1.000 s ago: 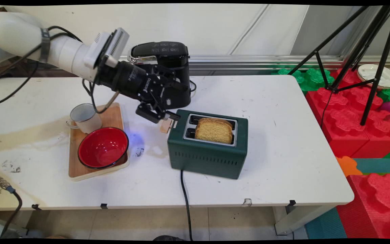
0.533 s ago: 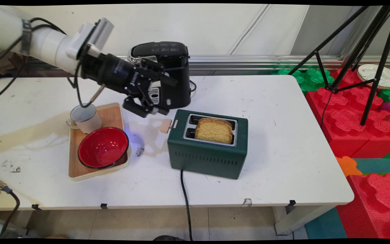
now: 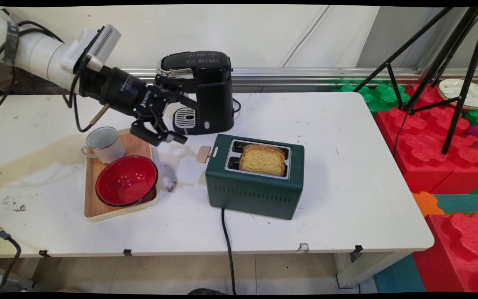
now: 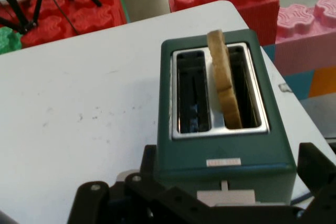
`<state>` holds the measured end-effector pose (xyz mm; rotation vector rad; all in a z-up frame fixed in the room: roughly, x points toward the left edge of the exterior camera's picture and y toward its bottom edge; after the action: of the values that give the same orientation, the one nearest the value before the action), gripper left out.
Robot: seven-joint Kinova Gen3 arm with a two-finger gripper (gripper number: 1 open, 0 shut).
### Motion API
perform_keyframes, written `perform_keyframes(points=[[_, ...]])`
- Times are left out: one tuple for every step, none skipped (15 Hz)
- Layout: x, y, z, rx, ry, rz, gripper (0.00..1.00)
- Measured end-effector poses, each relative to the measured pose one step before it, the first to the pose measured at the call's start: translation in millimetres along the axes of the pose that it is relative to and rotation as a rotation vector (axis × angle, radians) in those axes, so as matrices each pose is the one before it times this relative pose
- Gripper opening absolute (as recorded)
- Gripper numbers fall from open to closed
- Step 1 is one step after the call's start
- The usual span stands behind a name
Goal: Press the toaster switch
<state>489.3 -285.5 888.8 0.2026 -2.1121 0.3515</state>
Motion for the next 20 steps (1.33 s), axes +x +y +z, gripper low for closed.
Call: perform_keyframes(points=[[-2.82,-0.37,-0.79,-0.00328,-0.00679,-0.00240,1.00],[-1.86,-0.28,-0.20,-0.00120,-0.00458,-0.00185,1.00],[-2.48,-0.24,0.45,-0.00315,-0.00700,-0.00195,1.00],[-1.55,-0.26,0.53,-0.00110,-0.00414,-0.00204,1.00],[-2.00,-0.13,1.19,-0.00263,-0.00539,-0.00386,1.00],[-1.82,-0.04,1.80,-0.00264,-0.00476,-0.00420,1.00],[-1.27,0.00,2.06,-0.00330,-0.00332,-0.00344,1.00],[-0.70,0.14,1.71,-0.00304,-0.00193,-0.00179,1.00],[-0.35,0.08,1.00,-0.00180,-0.00106,-0.00089,1.00],[-0.39,0.01,1.46,-0.00269,-0.00123,-0.00106,1.00],[-0.61,0.00,1.18,-0.00119,-0.00098,-0.00150,1.00],[-0.78,0.05,1.05,-0.00144,-0.00154,-0.00140,1.00],[-0.99,0.28,0.73,-0.00141,-0.00227,-0.00082,0.00],[-0.69,0.13,0.65,-0.00162,-0.00154,-0.00083,0.00],[-1.10,0.06,1.19,-0.00303,-0.00248,-0.00161,0.00],[-0.86,0.19,0.84,-0.00212,-0.00170,-0.00146,0.00],[-1.27,0.37,1.25,-0.00317,-0.00233,-0.00253,0.00],[-1.52,0.53,1.77,-0.00367,-0.00226,-0.00362,0.00],[-1.30,0.40,2.31,-0.00394,-0.00220,-0.00352,0.00],[-0.97,0.20,2.29,-0.00284,-0.00168,-0.00302,0.00]])
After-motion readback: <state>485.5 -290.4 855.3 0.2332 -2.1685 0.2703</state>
